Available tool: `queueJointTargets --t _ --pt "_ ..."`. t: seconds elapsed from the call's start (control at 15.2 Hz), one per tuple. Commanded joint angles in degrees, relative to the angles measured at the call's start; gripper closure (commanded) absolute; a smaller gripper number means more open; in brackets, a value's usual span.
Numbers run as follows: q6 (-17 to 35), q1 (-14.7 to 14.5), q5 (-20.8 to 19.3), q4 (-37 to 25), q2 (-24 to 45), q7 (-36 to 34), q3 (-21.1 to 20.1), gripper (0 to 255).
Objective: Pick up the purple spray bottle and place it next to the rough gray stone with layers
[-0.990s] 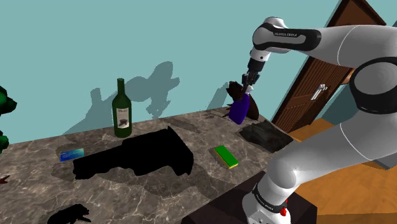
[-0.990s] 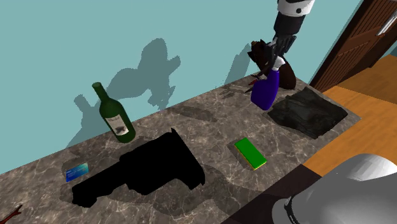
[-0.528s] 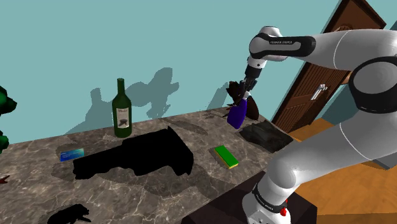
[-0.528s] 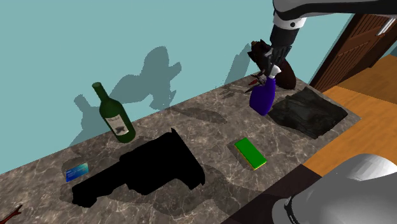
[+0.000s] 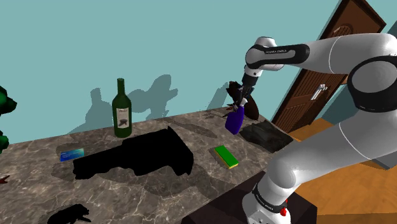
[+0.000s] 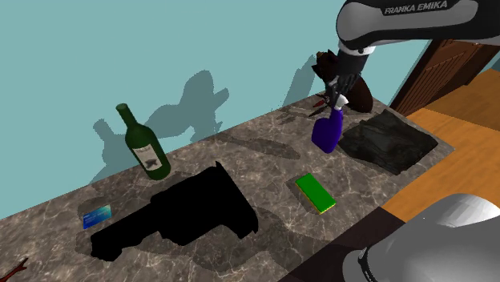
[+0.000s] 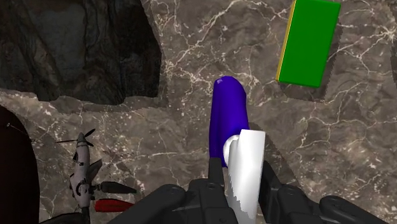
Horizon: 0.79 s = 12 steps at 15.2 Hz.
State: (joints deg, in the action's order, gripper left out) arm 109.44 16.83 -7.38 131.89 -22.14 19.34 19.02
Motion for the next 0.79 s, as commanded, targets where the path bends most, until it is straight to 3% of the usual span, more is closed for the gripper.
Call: queueJointTargets --t 0.0,0.73 --pt "1.50 0.04 -0.03 1.02 0.43 0.13 0.24 255" --pt "8.67 0.09 -0.04 6.07 2.59 0.39 1.09 255"
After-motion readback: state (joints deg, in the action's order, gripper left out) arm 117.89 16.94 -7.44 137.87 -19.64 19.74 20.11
